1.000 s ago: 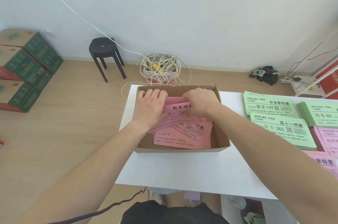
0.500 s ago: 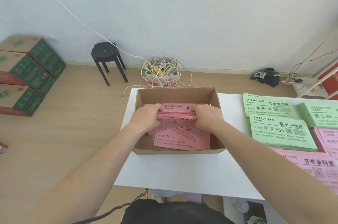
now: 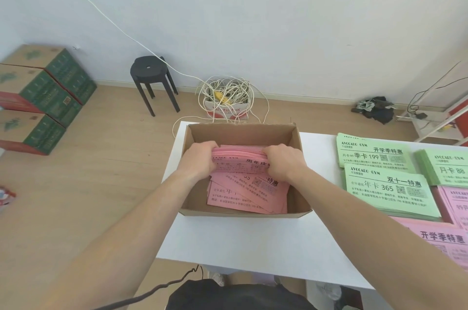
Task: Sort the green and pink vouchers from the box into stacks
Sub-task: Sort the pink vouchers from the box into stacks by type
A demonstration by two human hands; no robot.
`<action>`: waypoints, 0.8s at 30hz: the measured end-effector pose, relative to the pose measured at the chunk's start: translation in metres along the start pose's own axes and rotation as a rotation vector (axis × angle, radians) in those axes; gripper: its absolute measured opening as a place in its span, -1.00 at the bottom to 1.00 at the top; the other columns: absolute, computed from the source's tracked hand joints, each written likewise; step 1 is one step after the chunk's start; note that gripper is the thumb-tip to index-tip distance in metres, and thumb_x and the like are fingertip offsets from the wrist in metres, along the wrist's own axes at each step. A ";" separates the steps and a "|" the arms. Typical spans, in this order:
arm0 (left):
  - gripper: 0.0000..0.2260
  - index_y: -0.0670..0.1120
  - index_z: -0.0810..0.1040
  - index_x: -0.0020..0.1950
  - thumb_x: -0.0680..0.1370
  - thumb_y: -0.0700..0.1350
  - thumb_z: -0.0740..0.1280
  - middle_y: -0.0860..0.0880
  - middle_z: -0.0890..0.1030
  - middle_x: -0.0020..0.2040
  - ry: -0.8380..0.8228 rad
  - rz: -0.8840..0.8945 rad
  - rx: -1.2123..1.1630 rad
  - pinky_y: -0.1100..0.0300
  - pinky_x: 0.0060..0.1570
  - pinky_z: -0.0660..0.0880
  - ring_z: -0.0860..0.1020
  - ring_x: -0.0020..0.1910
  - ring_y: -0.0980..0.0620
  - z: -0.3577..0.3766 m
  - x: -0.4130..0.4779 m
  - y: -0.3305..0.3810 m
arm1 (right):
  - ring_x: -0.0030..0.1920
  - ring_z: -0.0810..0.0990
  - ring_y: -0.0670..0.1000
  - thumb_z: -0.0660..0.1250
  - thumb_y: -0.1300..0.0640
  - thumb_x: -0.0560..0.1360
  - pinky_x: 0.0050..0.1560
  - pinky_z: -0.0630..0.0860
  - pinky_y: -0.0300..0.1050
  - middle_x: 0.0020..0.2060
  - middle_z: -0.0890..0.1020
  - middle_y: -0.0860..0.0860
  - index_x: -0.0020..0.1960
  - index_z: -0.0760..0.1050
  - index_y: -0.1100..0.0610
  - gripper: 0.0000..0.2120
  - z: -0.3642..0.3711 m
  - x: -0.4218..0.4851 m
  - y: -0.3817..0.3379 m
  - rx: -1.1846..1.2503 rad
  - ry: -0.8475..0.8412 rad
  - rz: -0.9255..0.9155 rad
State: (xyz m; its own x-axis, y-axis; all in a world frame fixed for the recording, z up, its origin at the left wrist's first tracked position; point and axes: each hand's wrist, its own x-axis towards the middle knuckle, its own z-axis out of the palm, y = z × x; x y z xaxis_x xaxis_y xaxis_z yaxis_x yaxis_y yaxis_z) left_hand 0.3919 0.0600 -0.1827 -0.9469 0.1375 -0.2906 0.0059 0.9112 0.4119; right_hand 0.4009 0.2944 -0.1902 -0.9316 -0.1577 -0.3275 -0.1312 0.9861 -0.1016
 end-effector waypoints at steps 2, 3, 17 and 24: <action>-0.78 0.06 0.55 0.01 0.48 -0.20 0.46 0.02 0.64 -0.07 0.009 -0.021 -0.048 0.13 -0.13 0.54 0.61 -0.08 -0.03 0.005 -0.001 -0.002 | -0.03 0.65 0.16 0.31 0.14 0.45 -0.16 0.47 -0.06 -0.02 0.65 0.01 0.11 0.51 -0.02 -0.76 0.002 0.000 0.000 -0.017 -0.020 0.011; -0.78 0.07 0.54 -0.01 0.47 -0.20 0.47 0.02 0.64 -0.07 0.016 -0.033 -0.073 0.13 -0.12 0.53 0.60 -0.08 -0.03 0.007 -0.001 -0.002 | -0.01 0.66 0.16 0.32 0.13 0.46 -0.16 0.46 -0.06 -0.01 0.64 0.01 0.13 0.50 -0.01 -0.75 0.001 0.000 0.000 -0.020 -0.020 0.025; -0.67 0.01 0.47 0.19 0.51 -0.29 0.40 -0.01 0.62 0.03 0.037 -0.100 -0.230 0.10 0.00 0.58 0.58 0.03 -0.03 0.014 0.002 0.005 | 0.02 0.64 0.23 0.29 0.24 0.48 -0.18 0.49 -0.01 0.02 0.63 0.08 0.17 0.44 0.02 -0.71 0.001 0.001 -0.001 0.105 -0.005 0.015; -0.71 0.05 0.48 0.15 0.53 -0.28 0.37 0.01 0.63 -0.01 0.052 -0.112 -0.210 0.12 -0.07 0.54 0.59 -0.01 -0.04 0.016 0.000 0.003 | -0.04 0.66 0.21 0.32 0.24 0.47 -0.18 0.55 -0.01 -0.04 0.66 0.06 0.14 0.48 0.02 -0.72 0.004 -0.005 -0.001 0.081 0.040 0.026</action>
State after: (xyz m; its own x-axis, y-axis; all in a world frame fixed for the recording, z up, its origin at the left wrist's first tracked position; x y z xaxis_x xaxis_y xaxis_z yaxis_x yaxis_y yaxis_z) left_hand 0.3975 0.0692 -0.1953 -0.9532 0.0153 -0.3020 -0.1617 0.8182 0.5517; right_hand 0.4073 0.2941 -0.1917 -0.9474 -0.1283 -0.2932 -0.0806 0.9823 -0.1693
